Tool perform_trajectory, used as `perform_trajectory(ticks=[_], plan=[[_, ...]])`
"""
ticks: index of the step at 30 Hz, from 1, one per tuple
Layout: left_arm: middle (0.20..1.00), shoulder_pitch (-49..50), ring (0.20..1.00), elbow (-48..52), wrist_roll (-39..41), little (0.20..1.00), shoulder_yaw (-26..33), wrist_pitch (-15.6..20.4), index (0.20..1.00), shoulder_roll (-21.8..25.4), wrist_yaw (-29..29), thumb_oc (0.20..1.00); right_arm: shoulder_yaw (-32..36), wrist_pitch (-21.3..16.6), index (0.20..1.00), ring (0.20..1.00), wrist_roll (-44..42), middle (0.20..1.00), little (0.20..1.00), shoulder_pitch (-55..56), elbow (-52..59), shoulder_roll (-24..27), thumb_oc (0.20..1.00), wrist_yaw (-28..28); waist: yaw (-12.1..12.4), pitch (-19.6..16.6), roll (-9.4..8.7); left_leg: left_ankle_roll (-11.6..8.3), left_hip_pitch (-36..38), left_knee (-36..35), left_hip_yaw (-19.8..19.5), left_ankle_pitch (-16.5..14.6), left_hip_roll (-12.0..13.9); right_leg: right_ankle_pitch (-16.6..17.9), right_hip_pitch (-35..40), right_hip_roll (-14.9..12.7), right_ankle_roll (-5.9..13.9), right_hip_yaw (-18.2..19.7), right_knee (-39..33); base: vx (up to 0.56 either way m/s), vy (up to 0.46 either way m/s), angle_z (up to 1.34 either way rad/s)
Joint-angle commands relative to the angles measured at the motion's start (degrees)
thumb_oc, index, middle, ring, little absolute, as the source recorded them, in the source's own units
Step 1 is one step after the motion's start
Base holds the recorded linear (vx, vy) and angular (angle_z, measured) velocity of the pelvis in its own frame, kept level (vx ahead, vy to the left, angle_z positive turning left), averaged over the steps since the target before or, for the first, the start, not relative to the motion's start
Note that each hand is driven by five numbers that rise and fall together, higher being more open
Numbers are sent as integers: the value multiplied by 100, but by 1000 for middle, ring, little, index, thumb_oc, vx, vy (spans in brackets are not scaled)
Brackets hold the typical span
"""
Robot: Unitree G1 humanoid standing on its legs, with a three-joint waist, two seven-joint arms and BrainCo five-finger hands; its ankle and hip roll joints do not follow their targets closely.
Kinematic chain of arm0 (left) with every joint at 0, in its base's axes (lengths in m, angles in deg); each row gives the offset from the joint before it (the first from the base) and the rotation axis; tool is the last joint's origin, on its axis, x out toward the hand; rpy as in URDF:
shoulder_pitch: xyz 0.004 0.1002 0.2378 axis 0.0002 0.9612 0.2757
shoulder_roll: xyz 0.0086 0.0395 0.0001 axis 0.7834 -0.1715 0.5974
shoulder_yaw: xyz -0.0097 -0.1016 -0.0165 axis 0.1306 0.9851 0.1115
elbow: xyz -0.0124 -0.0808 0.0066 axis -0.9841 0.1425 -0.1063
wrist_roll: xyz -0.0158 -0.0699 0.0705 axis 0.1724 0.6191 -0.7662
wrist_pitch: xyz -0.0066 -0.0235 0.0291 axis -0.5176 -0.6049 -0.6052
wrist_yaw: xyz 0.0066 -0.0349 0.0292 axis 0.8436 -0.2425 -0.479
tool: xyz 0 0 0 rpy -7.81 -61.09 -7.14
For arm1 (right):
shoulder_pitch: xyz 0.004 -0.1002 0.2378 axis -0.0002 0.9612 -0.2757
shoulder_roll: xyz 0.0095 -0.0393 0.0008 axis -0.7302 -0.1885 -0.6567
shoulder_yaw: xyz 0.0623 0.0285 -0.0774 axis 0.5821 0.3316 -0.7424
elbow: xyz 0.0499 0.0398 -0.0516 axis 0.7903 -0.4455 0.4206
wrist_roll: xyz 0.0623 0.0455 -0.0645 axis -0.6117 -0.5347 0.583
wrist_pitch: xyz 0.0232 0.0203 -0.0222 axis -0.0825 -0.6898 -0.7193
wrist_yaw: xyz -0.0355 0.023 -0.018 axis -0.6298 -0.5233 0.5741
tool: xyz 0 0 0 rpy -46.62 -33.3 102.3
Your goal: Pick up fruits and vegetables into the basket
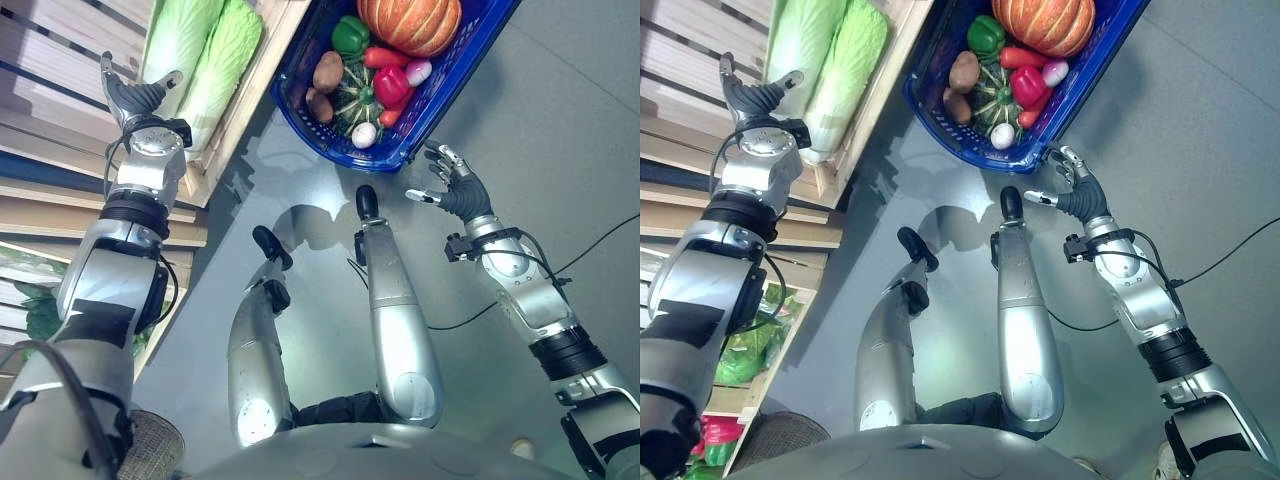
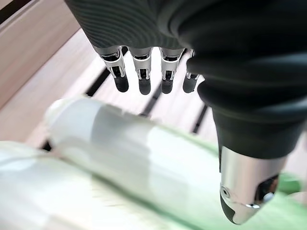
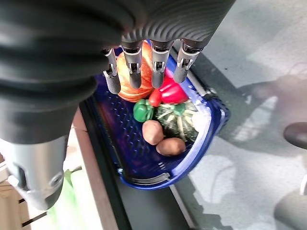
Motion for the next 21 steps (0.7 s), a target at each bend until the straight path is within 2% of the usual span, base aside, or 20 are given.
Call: perform_trajectory(ticks=[1,9,13,15,16,21], plan=[[1000,-85,1000,-357,-157,1000,-35,-212,1000,709,82,1000,-59,-81,1000,1000,-138,1000,1000,6,101,-125,1000,-32,-211,-162,-251,120,-561,1102,90,-862,9,19,-42,309,259,9,-389,0,0,0],[1000,-197,1000,-818,-442,1000,-321,-933,1000,841,393,1000,4,150,1000,1000,-223,1000,1000,-96,94,-58,1000,-25,-257,-162,-227,103,-745,1173,120,-888,18,97,-254,290,293,84,-403,12,51,-2],[1000,-282,1000,-1035,-883,1000,-452,-1106,1000,936,441,1000,28,214,1000,1000,-356,1000,1000,-124,63,12,1000,32,-296,-162,-210,85,-777,1175,131,-894,10,149,-323,268,307,135,-433,24,58,-3],[1000,-372,1000,-1113,-845,1000,-562,-1291,1000,1006,568,1000,23,241,1000,1000,-415,1000,1000,-128,91,84,1000,53,-322,-162,-197,75,-792,1168,154,-902,4,181,-365,249,313,165,-468,23,67,-2],[1000,-417,1000,-1173,-1136,1000,-627,-1307,1000,1027,608,1000,6,246,1000,1000,-448,1000,1000,-141,86,106,1000,56,-337,-162,-197,69,-812,1195,163,-916,9,192,-394,242,316,180,-463,22,59,-3],[1000,-531,1000,-1195,-1471,1000,-871,-1305,1000,1071,766,1000,-27,238,1000,1000,-526,1000,1000,-170,74,175,1000,63,-388,-162,-172,55,-848,1232,197,-947,12,238,-468,227,331,256,-478,20,46,-5]])
